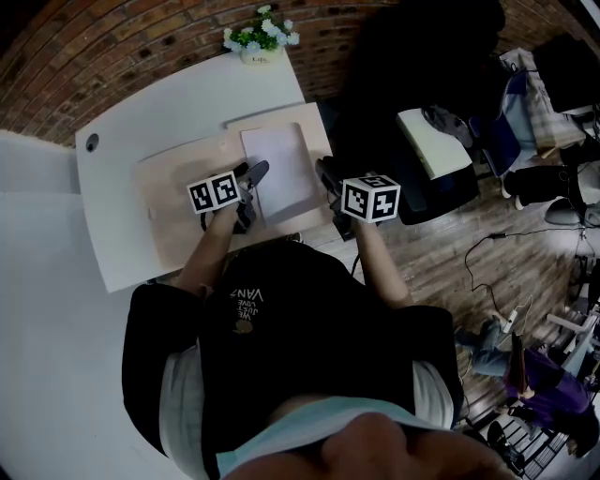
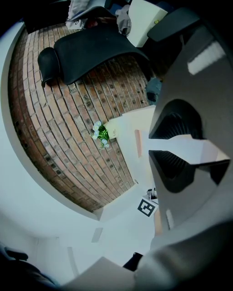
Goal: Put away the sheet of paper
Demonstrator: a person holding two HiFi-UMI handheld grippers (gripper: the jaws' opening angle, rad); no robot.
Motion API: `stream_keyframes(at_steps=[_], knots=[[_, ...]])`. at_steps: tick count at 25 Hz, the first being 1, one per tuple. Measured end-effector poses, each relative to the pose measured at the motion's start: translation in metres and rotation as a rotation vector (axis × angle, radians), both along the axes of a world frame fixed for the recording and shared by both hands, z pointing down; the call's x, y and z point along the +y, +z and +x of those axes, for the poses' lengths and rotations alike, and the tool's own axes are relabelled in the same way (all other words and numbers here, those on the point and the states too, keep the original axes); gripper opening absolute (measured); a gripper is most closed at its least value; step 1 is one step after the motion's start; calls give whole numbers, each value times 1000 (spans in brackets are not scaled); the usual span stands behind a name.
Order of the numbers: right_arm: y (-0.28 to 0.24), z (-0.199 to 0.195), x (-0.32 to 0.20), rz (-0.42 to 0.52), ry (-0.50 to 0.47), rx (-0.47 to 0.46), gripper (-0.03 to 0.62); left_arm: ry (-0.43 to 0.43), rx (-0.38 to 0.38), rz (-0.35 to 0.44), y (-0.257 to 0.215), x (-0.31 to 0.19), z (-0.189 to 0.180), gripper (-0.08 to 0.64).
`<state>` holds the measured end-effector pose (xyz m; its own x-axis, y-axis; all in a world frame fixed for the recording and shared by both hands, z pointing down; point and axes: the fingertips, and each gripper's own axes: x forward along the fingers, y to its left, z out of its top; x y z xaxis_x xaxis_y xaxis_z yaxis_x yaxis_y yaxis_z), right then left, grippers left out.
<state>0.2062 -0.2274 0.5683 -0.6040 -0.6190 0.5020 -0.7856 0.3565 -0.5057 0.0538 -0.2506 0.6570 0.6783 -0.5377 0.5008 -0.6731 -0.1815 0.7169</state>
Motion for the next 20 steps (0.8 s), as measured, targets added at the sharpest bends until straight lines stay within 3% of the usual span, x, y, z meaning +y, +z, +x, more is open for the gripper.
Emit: stream_keyframes(at_steps=[3,15,20], knots=[[-1,-1,0,3,2,2,75,24,-43,10,0,1,-3,337],[-5,-11,4,7,19,7,75,38,-43,88,-15,-5,-26,333],[-6,-23,5,18,35,15,75,57,-42,136,-26,-6,-38,247]])
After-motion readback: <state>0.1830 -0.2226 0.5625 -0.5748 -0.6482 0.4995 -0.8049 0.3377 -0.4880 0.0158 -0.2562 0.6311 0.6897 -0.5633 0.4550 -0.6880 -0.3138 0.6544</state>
